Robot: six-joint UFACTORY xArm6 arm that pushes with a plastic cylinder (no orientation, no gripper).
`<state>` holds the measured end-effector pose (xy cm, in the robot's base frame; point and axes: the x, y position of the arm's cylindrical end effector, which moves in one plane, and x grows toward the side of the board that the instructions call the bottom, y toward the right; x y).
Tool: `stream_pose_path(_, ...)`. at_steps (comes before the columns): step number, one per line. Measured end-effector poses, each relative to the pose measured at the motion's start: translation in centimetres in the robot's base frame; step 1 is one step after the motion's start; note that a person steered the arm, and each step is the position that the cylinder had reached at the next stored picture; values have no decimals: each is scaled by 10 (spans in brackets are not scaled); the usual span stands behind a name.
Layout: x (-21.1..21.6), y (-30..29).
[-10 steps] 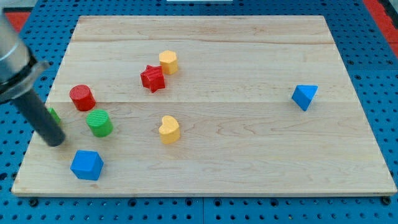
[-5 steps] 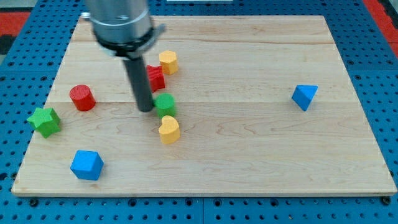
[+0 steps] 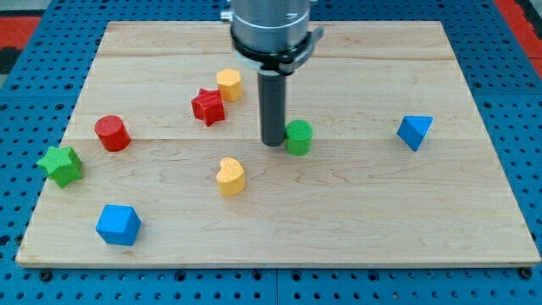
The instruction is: Move the green circle to the left side of the blue triangle
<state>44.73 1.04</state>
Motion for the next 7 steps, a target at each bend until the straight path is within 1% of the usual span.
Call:
stream_pose_path(1, 8, 27)
stream_pose_path(2, 9, 31)
stream_pose_path(3, 27, 28)
stream_pose_path(6, 28, 30)
stream_pose_path(7, 39, 28)
